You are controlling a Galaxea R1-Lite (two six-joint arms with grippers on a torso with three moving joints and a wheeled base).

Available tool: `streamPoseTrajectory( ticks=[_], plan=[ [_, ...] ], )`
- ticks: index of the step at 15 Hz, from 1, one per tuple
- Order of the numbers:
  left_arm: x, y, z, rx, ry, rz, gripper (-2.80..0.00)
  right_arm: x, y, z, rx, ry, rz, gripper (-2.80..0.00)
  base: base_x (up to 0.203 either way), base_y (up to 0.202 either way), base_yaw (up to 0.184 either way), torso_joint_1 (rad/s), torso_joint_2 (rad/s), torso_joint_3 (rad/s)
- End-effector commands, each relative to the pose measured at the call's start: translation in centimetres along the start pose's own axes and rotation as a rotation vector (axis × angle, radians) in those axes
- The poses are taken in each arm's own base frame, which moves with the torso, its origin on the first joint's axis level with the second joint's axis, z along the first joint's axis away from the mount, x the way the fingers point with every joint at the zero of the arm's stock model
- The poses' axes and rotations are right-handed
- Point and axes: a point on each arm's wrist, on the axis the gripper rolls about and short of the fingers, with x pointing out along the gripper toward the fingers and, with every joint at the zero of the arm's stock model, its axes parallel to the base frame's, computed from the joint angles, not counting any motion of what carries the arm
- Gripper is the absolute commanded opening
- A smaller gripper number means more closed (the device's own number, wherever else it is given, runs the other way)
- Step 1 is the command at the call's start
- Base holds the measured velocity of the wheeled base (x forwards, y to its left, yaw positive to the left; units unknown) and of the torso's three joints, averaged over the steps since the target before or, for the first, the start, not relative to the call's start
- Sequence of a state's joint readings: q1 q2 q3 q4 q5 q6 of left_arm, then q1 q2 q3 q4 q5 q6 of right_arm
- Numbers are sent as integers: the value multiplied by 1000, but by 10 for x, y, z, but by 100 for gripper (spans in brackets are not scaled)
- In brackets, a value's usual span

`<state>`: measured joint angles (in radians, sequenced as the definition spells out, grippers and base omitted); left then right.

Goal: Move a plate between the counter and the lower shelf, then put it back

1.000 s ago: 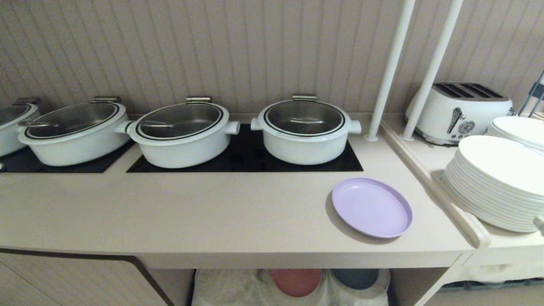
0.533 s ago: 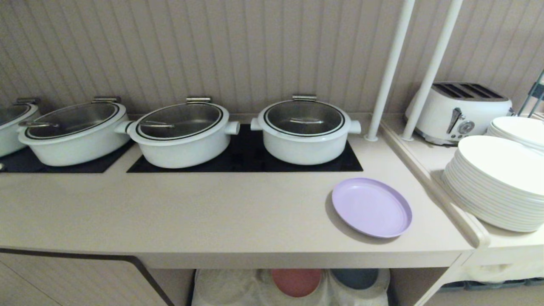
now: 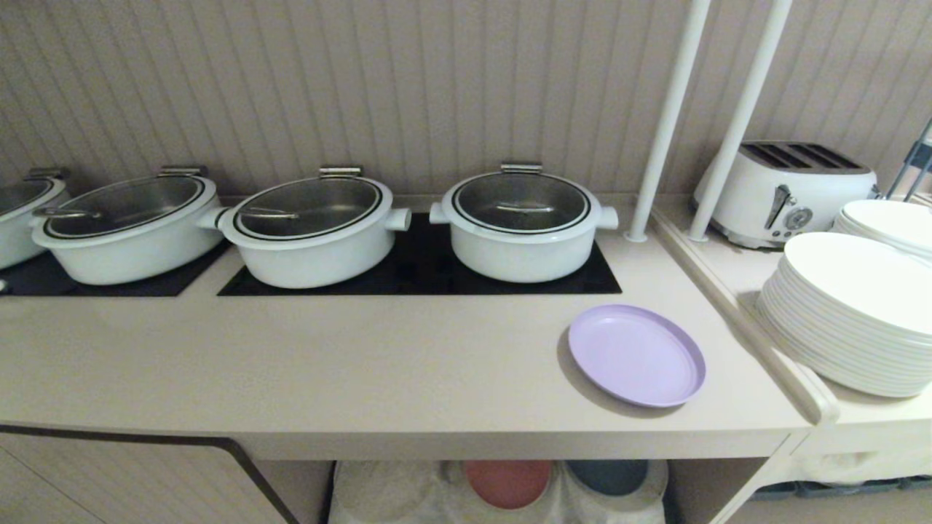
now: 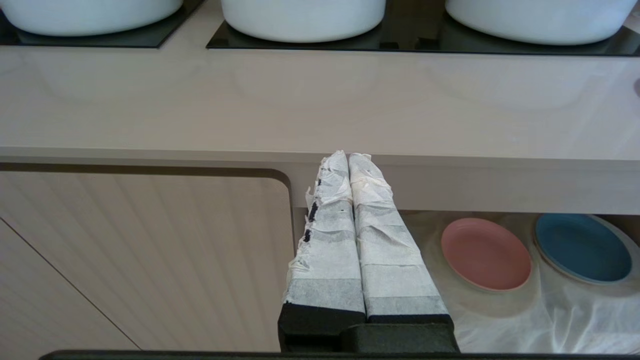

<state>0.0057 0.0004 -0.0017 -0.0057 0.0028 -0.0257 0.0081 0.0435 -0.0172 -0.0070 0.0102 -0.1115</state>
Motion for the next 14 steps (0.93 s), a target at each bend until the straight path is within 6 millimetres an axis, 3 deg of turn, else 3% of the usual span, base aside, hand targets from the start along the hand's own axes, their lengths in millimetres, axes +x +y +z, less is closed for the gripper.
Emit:
streamPoseTrajectory(
  ticks=[1, 14],
  plan=[
    [0, 0, 0, 0, 1, 1, -280, -3, 1, -7, 2, -7, 19, -280, 0, 0, 0, 0, 0, 0],
    [0, 0, 0, 0, 1, 1, -280, -3, 1, -7, 52, -2, 14, -280, 0, 0, 0, 0, 0, 0]
  ],
)
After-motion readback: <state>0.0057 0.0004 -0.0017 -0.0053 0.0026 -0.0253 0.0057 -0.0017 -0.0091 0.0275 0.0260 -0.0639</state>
